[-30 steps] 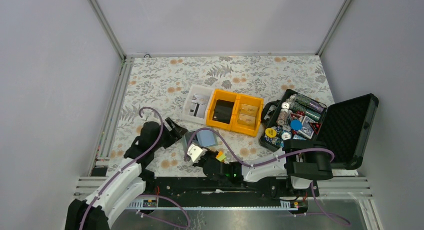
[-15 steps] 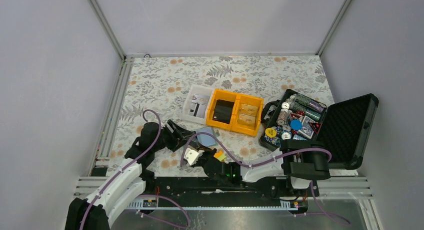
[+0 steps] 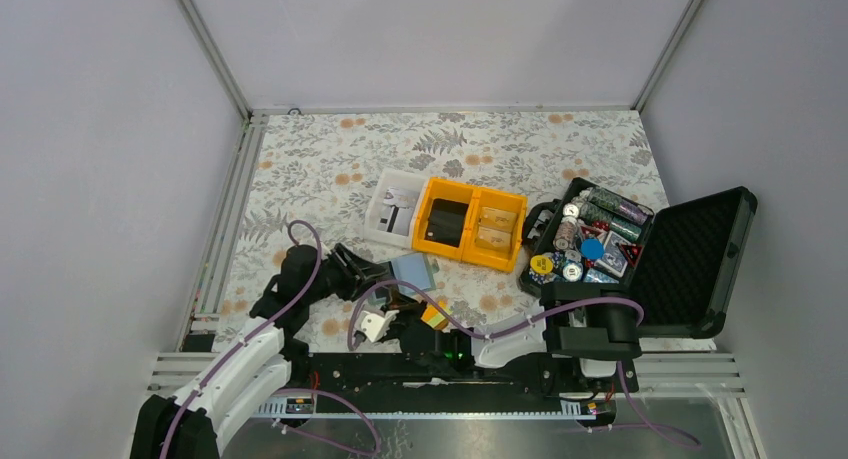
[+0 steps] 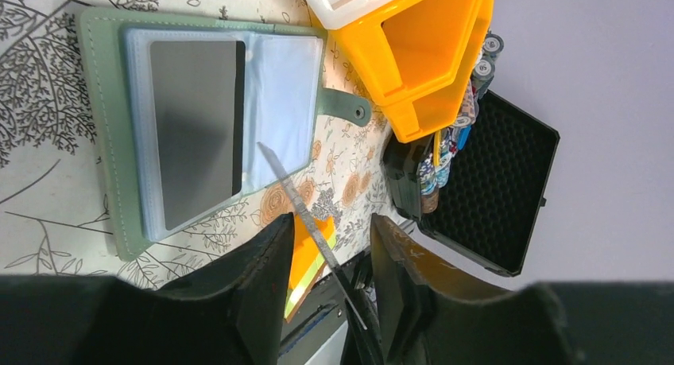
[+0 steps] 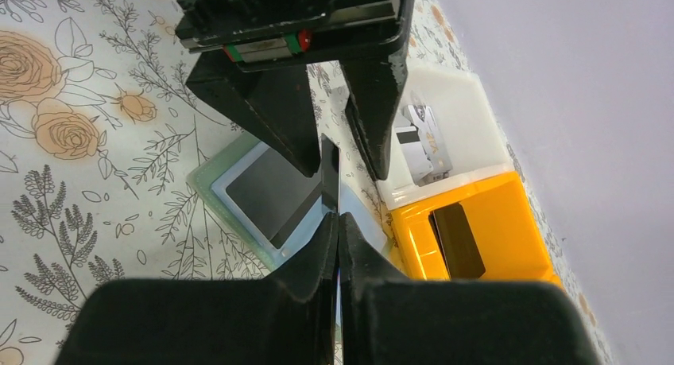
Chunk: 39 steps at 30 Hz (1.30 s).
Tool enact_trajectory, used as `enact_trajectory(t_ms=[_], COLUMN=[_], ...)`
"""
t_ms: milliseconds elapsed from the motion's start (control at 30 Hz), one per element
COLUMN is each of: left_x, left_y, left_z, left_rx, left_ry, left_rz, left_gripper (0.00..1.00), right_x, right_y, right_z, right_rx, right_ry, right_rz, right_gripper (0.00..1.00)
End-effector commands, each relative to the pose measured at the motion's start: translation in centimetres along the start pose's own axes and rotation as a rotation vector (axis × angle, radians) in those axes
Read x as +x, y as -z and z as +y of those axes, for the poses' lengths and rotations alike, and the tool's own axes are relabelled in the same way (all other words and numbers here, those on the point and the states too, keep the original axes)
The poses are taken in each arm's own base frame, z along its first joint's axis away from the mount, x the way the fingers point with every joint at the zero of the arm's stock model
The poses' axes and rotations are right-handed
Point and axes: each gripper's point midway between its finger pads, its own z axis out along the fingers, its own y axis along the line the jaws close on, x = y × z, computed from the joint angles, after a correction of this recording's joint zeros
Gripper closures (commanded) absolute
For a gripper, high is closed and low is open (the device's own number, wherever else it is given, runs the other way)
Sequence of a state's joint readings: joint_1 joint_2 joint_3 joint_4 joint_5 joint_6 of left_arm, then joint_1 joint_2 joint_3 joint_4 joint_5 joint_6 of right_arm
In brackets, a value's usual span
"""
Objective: Put the credit cards into the card holder
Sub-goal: Pick up the credit card from the card holder, then insert the credit card into the card holder.
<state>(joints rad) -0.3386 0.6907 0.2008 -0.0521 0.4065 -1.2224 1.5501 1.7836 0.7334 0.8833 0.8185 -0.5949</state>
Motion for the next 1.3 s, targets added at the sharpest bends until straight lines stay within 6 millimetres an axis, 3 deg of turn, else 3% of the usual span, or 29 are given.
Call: enact_trajectory(t_ms=[0, 200, 367, 433, 533, 733, 867, 1033, 1267], left_x=[0.2, -0.4, -2.1, -3.0, -4.2, -4.8, -4.4, -4.2, -3.9], left_y=[0.0, 0.0, -0.3, -0.3, -0.1, 0.2, 0.2, -0.1, -0.9], left_z=[-1.3, -1.3, -0.4, 0.0, 0.3, 2.3, 2.2, 2.4, 2.6], left_rx=[0.067, 0.081, 0.085, 0.12, 0.156, 0.113, 0.126, 0.107, 0.07], left_ry=[-0.005, 0.01, -0.026, -0.054, -0.092, -0.186, -0.203, -0.212, -0.236], left_rz=[0.019, -0.02, -0.143, -0.21, -0.307, -0.378, -0.362, -0.336, -0.308], left_gripper=[0.61, 0.99, 1.0, 1.0, 1.0, 1.0, 1.0, 1.0, 1.0], right_x=[-2.4, -2.6, -1.8, -1.0, 0.5, 4.2, 6.4, 8.4, 11.0], right_y=[-0.3, -0.1, 1.1, 1.6, 1.9, 1.1, 0.6, -0.1, -0.7], right_z=[-0.2, -0.2, -1.4, -2.0, -3.1, -6.6, -7.8, -7.1, -6.6], right_rx=[0.031, 0.028, 0.032, 0.019, -0.011, -0.097, -0.148, -0.201, -0.124], right_ry=[-0.039, -0.06, -0.165, -0.226, -0.356, -0.752, -0.946, -1.073, -1.072], right_rz=[-0.057, -0.05, -0.013, 0.021, 0.076, 0.215, 0.318, 0.416, 0.506], right_gripper=[1.0, 0.97, 0.43, 0.31, 0.21, 0.19, 0.28, 0.39, 0.48])
